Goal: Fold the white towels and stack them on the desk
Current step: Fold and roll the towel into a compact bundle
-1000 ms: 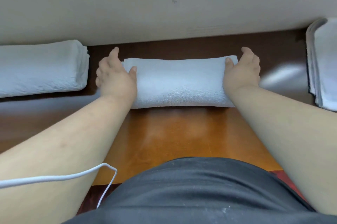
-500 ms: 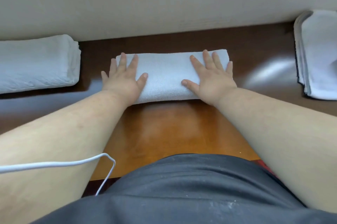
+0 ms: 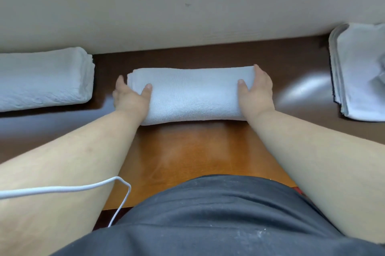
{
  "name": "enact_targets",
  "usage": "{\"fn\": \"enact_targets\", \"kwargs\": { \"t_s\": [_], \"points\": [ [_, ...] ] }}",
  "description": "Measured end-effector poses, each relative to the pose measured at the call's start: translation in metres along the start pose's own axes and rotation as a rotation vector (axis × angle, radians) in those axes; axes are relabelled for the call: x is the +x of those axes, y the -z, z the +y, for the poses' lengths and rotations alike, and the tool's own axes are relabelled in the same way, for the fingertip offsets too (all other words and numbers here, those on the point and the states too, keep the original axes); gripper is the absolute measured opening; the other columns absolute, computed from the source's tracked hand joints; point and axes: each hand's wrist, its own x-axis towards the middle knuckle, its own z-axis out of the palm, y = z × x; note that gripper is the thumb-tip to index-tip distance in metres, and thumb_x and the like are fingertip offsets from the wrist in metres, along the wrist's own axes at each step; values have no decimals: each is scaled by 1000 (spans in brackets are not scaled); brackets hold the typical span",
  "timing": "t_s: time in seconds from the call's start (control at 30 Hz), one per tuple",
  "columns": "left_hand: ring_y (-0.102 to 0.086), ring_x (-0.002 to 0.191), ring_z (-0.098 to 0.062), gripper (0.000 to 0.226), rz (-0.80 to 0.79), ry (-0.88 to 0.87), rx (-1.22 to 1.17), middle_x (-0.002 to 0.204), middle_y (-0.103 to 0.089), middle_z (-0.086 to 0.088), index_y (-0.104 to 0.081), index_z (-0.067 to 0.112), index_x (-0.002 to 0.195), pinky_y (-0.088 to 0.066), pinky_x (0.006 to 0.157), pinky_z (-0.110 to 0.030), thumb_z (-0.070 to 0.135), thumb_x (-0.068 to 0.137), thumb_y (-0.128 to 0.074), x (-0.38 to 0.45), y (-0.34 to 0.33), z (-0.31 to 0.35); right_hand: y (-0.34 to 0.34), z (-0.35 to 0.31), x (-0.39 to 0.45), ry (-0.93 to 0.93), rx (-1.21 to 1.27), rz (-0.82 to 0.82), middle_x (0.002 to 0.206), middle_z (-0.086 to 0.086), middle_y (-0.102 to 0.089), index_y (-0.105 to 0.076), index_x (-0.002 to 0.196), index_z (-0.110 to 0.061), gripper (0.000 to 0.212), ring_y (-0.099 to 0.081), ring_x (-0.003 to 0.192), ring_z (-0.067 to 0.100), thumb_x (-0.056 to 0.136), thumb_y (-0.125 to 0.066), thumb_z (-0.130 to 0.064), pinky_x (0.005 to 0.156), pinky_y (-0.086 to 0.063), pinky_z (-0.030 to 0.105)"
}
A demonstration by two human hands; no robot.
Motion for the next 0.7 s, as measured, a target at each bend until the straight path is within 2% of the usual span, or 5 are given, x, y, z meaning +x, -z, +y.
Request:
{"fn": "enact_targets", "kwargs": {
  "t_s": [0.13,0.23,0.3,0.5,0.7],
  "points": [
    [-60,109,-35,93,-251,321,-159,129,-57,-10,-42,6,138,-51,89,-43,70,74,-65,-15,13,-3,17,-2,-7,-527,244,-92,120,-1,-58,-33,146,-23,87,-59,100,29,73,-65,-59,86,-49,36],
    [-72,66,-26,53,-450,373,-411,89,-74,-7,-59,15,115,-57,52,-40,54,81,-72,-26,28,-8,35,2,-11,-642,400,-301,87,0,-75,-66,113,-18,56,-71,80,25,70,-79,-51,83,-56,37],
    [-72,58,-23,43,-525,378,-450,74,-75,-4,-61,18,109,-55,47,-39,51,83,-71,-35,38,-11,46,2,-20,-690,447,-364,72,-2,-75,-68,97,-23,43,-72,68,21,66,-83,-49,72,-54,33],
    [-74,83,-29,50,-567,271,-542,96,-76,-8,-63,15,114,-58,66,-48,47,78,-76,-66,92,-13,82,-20,-55,-559,648,-371,89,6,-77,-68,106,-18,40,-75,73,27,74,-82,-37,72,-59,40],
    [-74,74,-27,48,-428,114,-560,88,-76,-6,-64,13,110,-57,56,-39,48,79,-76,-111,169,3,124,-68,-89,-365,797,-502,107,15,-74,-65,119,-8,51,-73,92,32,75,-80,-28,74,-59,46]
  ]
}}
